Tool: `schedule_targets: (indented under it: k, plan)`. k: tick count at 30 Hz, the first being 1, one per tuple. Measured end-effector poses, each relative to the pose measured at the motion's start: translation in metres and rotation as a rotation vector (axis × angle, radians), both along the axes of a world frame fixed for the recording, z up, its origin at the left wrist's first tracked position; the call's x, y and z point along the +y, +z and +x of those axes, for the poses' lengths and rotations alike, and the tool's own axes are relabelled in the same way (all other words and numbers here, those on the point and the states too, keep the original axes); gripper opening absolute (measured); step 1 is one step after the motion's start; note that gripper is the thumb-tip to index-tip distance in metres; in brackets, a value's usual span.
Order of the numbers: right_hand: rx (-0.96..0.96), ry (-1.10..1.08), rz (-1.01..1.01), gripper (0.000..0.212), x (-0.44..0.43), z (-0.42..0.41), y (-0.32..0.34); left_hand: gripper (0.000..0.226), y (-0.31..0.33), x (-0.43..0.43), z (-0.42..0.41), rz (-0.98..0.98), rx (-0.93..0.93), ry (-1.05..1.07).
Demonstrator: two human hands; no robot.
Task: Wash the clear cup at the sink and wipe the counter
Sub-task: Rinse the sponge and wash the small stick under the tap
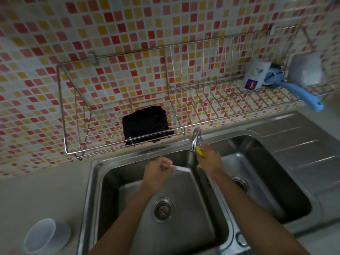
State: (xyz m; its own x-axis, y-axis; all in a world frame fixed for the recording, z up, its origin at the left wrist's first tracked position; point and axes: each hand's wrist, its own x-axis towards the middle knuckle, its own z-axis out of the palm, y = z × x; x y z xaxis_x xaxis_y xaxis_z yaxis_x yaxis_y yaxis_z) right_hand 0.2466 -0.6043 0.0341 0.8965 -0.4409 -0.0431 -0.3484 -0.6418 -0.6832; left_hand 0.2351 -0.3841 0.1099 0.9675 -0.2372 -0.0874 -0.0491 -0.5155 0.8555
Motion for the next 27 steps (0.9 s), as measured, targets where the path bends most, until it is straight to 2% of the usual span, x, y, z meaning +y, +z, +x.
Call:
schedule_targets:
  k: [4, 6, 9, 12, 14, 16, 19, 22, 27]
  plan:
    - [0.057, 0.178, -0.063, 0.053, -0.002, 0.006, -0.008, 0.011, -0.002, -0.030, 0.011, -0.067, 0.002, -0.059]
    - [0.105, 0.258, -0.014, 0.057, -0.007, 0.002, -0.012, 0.013, -0.002, -0.040, 0.014, -0.096, 0.003, -0.083]
    - [0.050, 0.173, 0.153, 0.058, -0.017, -0.011, -0.008, 0.015, -0.003, -0.052, 0.017, -0.124, -0.003, -0.107]
    - [-0.006, 0.014, 0.339, 0.048, -0.022, -0.025, -0.011, 0.016, -0.006, -0.055, 0.019, -0.122, -0.030, -0.108]
    - [-0.021, -0.134, 0.570, 0.040, -0.021, -0.036, -0.018, 0.017, -0.007, -0.055, 0.019, -0.104, -0.045, -0.110]
    - [-0.030, -0.266, 0.889, 0.032, -0.018, -0.046, -0.023, 0.017, -0.007, -0.055, 0.018, -0.097, -0.069, -0.112]
    - [-0.010, -0.310, 1.234, 0.032, -0.014, -0.057, -0.024, 0.019, -0.008, -0.056, 0.017, -0.086, -0.116, -0.129]
    - [0.015, -0.308, 1.345, 0.040, -0.007, -0.058, -0.023, 0.017, -0.008, -0.057, 0.016, -0.083, -0.126, -0.115]
    - [0.047, -0.261, 1.377, 0.032, 0.007, -0.057, -0.015, 0.019, -0.006, -0.051, 0.014, -0.058, -0.162, -0.109]
